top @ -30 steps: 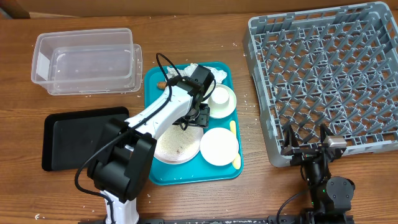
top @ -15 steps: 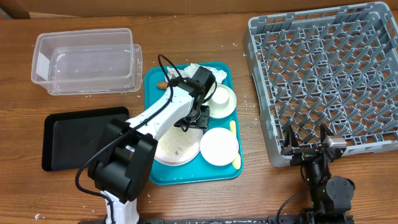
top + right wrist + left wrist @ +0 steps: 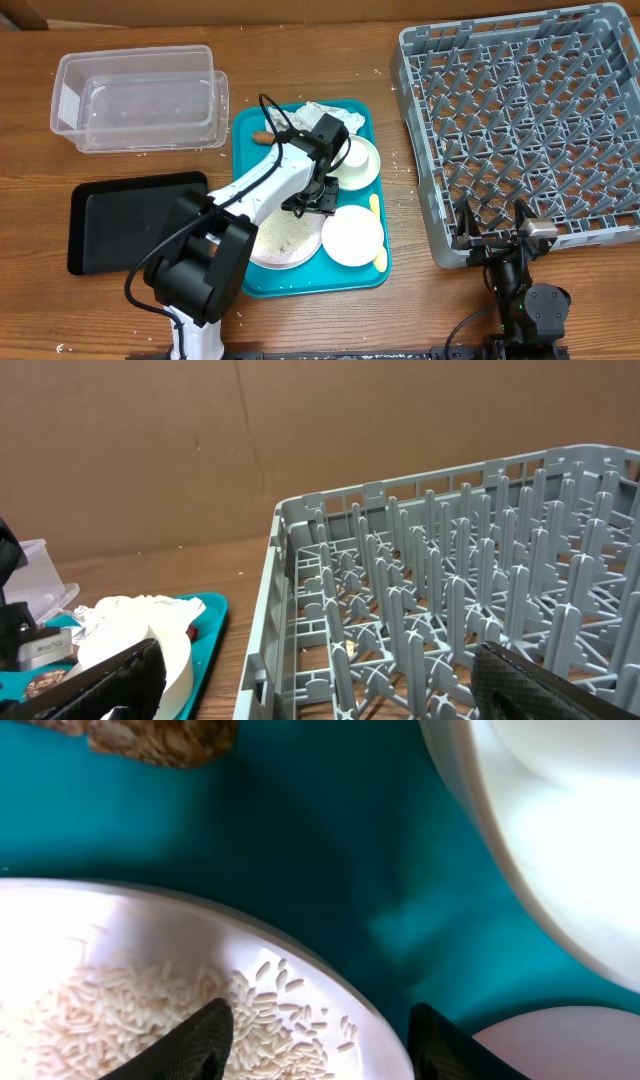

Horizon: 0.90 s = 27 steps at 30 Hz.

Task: Sort waste into correct bins and load items into the dishwasher
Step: 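Lower the left gripper and pinch the rim of the white rice plate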

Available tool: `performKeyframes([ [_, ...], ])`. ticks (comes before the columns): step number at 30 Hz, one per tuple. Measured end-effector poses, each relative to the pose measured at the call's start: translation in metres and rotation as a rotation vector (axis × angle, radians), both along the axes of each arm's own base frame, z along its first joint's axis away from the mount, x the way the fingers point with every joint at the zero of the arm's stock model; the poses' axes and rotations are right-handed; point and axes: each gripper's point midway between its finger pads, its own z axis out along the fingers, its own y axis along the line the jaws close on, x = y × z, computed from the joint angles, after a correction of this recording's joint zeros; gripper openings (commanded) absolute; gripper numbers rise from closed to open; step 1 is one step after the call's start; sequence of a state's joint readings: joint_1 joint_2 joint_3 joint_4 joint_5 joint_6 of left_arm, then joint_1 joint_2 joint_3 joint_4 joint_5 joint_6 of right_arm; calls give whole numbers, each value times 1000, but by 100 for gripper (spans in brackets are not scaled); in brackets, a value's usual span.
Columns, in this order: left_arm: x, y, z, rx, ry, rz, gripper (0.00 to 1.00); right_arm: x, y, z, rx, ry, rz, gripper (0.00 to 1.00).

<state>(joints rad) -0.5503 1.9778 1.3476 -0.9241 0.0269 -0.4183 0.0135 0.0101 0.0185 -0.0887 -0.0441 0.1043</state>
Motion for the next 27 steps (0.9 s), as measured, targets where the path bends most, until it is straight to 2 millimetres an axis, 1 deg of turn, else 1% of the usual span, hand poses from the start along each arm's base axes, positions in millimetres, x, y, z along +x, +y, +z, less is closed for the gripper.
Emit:
performKeyframes([
  [3,-2,-1,-2,0,0,-9,50,0,0,0,0,0,0,100],
  [6,-3,-1,-4,2,3,-15,41,0,0,0,0,0,0,100],
  [13,-4,-1,-5,4,5,-16,36,0,0,0,0,1,1,100],
  [17,-4,-1,-5,4,5,-15,27,0,0,0,0,0,0,100],
  [22,-4,-1,-5,3,4,-16,24,0,0,0,0,0,0,100],
  [25,-4,-1,-5,3,4,-16,18,0,0,0,0,0,0,100],
  [27,-4,-1,-5,4,5,-16,18,0,0,0,0,1,1,100],
])
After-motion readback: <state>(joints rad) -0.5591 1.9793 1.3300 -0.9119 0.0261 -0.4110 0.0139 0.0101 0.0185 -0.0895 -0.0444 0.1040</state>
